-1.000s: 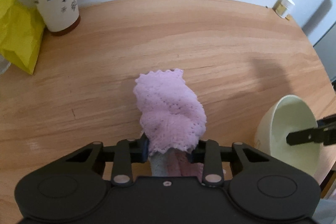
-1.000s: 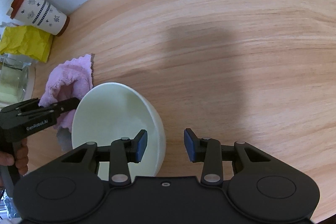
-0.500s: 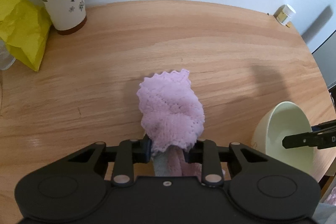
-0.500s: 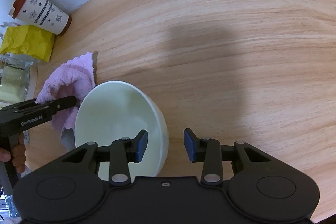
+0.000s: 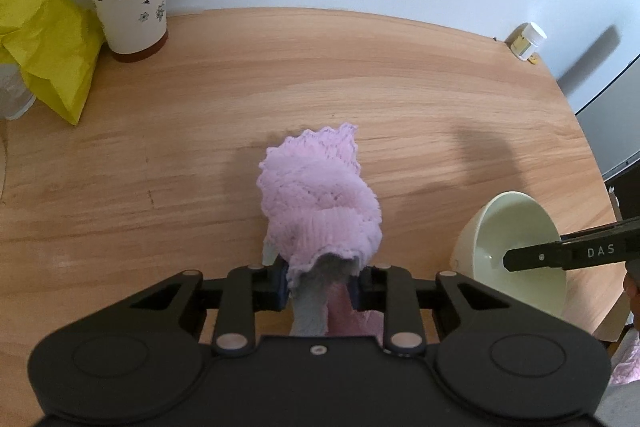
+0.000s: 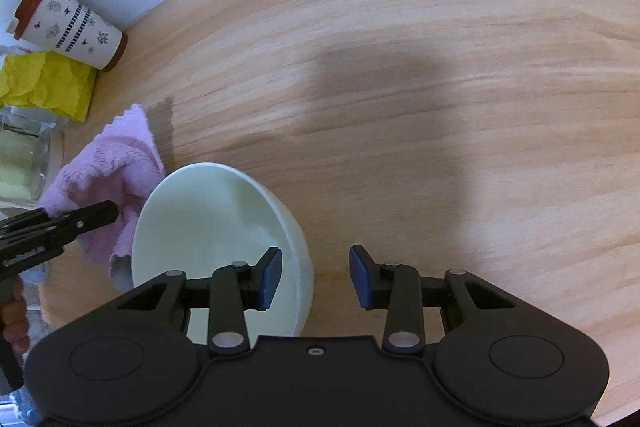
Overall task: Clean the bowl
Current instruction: 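Close the right gripper on the pale green bowl rim, then lift the cloth with the left gripper while the right gripper lifts the bowl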
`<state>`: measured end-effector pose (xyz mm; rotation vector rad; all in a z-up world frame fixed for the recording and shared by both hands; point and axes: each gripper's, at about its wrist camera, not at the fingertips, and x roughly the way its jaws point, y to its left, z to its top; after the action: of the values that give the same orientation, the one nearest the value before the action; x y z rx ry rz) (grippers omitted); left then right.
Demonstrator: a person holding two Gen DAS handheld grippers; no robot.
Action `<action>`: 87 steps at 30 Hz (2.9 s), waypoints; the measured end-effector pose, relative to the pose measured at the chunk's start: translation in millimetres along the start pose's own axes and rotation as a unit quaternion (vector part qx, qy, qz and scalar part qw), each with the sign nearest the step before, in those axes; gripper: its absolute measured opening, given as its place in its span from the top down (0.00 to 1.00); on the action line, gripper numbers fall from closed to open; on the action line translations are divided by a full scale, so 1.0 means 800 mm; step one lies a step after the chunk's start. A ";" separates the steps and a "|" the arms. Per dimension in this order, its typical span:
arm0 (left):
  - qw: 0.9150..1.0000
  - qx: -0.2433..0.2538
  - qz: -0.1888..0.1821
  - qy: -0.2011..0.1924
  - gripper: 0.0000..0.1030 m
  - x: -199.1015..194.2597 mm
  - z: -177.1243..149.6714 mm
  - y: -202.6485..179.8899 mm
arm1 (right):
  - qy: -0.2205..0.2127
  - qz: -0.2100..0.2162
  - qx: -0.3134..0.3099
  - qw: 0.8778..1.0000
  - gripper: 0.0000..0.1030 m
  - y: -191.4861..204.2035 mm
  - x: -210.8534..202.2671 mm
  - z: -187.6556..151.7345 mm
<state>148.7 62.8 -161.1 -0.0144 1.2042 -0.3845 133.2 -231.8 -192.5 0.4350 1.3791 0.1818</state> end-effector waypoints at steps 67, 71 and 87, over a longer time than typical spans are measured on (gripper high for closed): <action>0.998 0.049 0.012 -0.026 0.86 0.038 0.010 -0.005 | 0.031 -0.006 -0.039 0.999 0.87 0.010 0.005 -0.012; 0.999 0.049 -0.002 -0.024 0.89 0.032 0.013 -0.006 | 0.032 -0.006 -0.039 0.999 0.86 0.010 0.006 -0.011; 0.999 0.013 -0.018 -0.047 0.91 -0.018 0.021 -0.011 | 0.027 -0.003 -0.047 0.998 0.85 0.004 0.004 -0.015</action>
<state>157.6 55.6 -140.2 -0.0316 1.1080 -0.4257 122.3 -225.0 -195.6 0.3492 1.4192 0.2549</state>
